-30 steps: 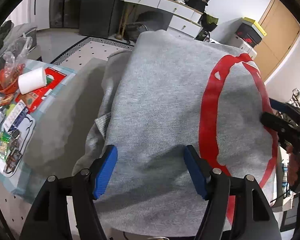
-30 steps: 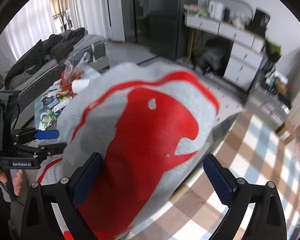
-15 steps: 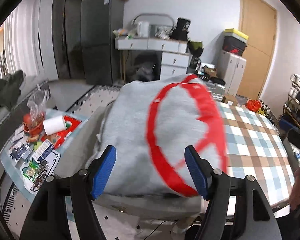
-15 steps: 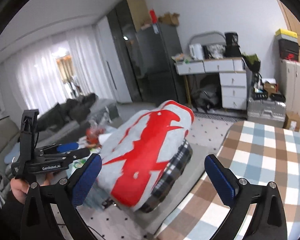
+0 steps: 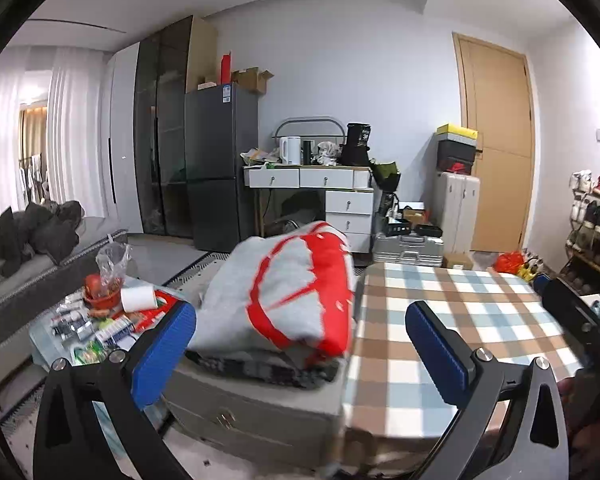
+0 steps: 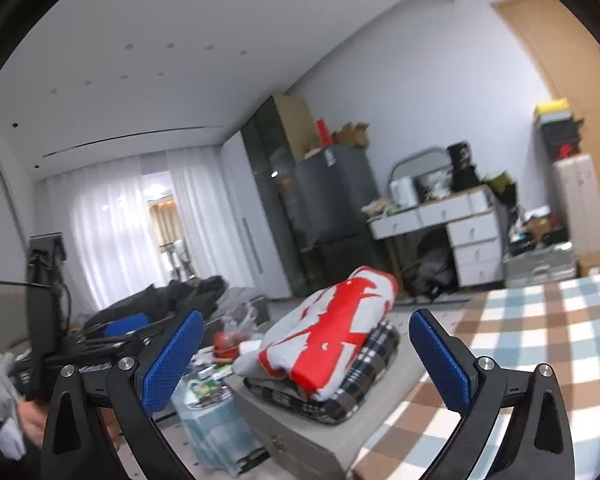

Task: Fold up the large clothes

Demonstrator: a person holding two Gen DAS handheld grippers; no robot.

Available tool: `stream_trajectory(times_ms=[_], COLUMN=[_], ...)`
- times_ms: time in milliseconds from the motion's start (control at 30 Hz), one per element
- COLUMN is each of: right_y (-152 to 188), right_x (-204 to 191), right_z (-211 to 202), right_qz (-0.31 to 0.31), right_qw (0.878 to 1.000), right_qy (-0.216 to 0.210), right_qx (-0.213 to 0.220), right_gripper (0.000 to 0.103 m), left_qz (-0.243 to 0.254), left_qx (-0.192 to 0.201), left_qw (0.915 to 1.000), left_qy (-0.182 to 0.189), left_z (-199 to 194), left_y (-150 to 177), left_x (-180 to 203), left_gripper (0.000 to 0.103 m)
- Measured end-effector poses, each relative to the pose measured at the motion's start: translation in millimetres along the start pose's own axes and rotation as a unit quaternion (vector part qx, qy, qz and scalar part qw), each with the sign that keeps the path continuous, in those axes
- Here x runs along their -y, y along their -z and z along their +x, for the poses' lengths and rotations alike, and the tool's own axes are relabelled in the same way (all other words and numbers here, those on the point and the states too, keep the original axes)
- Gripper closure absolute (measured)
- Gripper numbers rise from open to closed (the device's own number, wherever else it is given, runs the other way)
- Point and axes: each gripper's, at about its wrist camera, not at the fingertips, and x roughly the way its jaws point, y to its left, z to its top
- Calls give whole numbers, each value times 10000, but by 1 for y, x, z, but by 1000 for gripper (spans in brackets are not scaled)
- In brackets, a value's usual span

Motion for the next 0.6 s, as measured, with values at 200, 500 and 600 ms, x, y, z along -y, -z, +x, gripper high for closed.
stream_trajectory(times_ms=[200,500,600], right_y=[24,40,40], right_x=[-47,-78,-77], right_z=[-40,-77,-80], right_qz=[-717,-1087,-984], right_qw=[9940,9899,9911], right_qy=[818,872,854], right_qx=[63,274,281], right_gripper=[0,0,0], left_qz=[10,76,14], left_qx=[198,391,427], left_qw=[9998,9990,9987], left_qy=[-103,-181,-281], left_z=[-21,-37,-35], left_y=[14,26,27], left_x=[3,1,-4], left_gripper=[1,1,1])
